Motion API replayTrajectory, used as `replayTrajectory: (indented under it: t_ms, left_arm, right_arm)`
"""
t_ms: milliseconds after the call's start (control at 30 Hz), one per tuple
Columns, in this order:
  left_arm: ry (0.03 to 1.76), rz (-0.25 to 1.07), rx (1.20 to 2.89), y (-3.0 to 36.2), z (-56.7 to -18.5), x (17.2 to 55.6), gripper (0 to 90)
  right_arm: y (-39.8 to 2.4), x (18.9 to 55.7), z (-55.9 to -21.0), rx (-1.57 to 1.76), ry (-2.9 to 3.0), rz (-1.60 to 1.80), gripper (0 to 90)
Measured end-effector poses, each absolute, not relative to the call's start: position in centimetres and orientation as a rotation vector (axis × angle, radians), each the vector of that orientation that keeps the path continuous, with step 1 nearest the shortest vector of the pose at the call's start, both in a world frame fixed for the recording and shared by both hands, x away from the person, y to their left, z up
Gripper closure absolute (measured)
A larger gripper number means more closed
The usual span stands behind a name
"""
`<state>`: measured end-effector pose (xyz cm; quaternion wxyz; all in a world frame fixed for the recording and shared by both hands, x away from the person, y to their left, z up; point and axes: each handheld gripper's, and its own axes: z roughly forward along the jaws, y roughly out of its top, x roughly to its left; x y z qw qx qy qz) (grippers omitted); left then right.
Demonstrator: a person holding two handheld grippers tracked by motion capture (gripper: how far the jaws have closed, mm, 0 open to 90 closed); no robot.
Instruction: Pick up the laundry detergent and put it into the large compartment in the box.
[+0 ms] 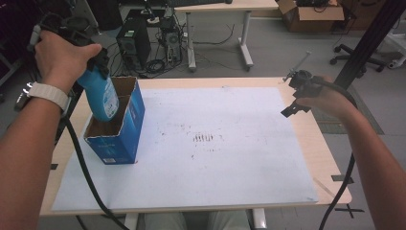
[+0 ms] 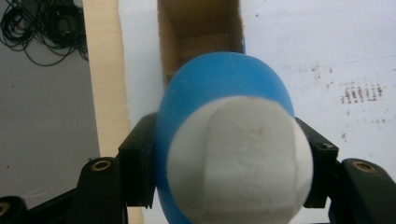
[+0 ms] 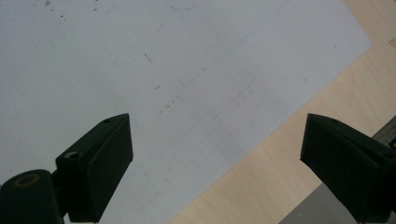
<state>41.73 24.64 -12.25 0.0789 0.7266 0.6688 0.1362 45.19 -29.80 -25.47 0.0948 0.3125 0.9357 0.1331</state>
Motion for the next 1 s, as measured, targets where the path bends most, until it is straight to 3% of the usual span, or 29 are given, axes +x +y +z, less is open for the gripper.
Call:
replayTrajectory:
  t_ms: [1000]
  left_arm:
    - [2.051,0.324,2.199,25.3,-21.8,42.6,37.4]
  right_arm:
    - [-29.6,45.2,-26.0,0.933,2.783,0.392,9.2]
